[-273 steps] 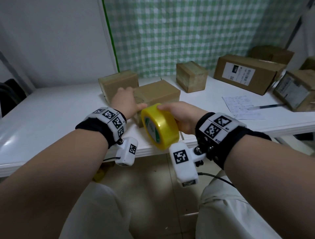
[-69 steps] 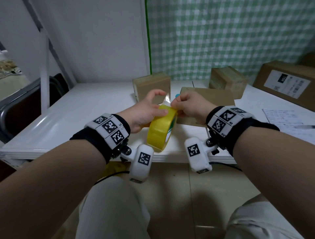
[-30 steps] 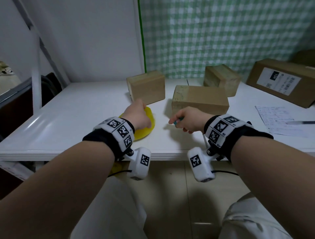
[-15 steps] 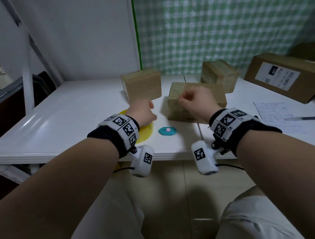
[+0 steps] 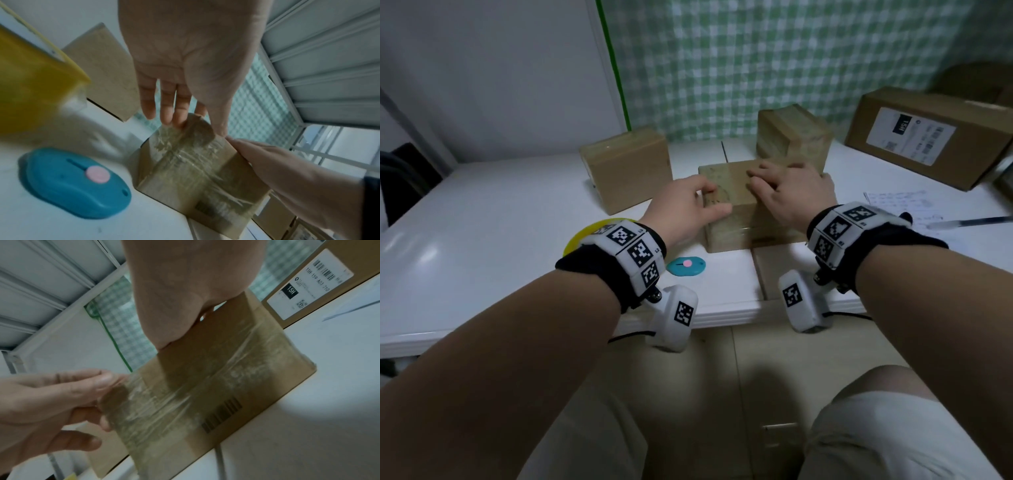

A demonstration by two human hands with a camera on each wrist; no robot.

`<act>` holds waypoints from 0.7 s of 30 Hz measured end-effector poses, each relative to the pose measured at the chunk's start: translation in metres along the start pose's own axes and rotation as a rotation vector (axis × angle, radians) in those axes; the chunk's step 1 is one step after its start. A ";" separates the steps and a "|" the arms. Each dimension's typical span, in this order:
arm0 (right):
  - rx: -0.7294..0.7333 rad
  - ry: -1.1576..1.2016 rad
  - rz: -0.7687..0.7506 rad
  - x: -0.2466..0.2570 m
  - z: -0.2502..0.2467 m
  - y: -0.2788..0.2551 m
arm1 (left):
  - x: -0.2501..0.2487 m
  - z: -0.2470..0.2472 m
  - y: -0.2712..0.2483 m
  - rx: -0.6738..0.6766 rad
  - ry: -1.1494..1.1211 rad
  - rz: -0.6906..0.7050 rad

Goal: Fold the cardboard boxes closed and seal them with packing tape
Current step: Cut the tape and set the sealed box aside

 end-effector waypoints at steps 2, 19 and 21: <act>-0.007 0.003 -0.015 -0.004 0.000 0.000 | -0.003 0.004 0.002 -0.058 0.073 0.058; -0.029 -0.022 -0.069 -0.005 0.000 -0.006 | 0.000 0.033 0.002 -0.012 0.373 0.224; -0.008 -0.029 -0.062 -0.006 0.000 -0.006 | -0.002 0.031 0.002 0.024 0.380 0.216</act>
Point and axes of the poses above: each hand's wrist, its own y-axis towards the middle knuckle, its own z-axis out of the palm, x = y × z, the point moved 2 cm from there along y, towards the middle knuckle, and after that the axes turned 11 degrees about -x, right-handed, at the moved point
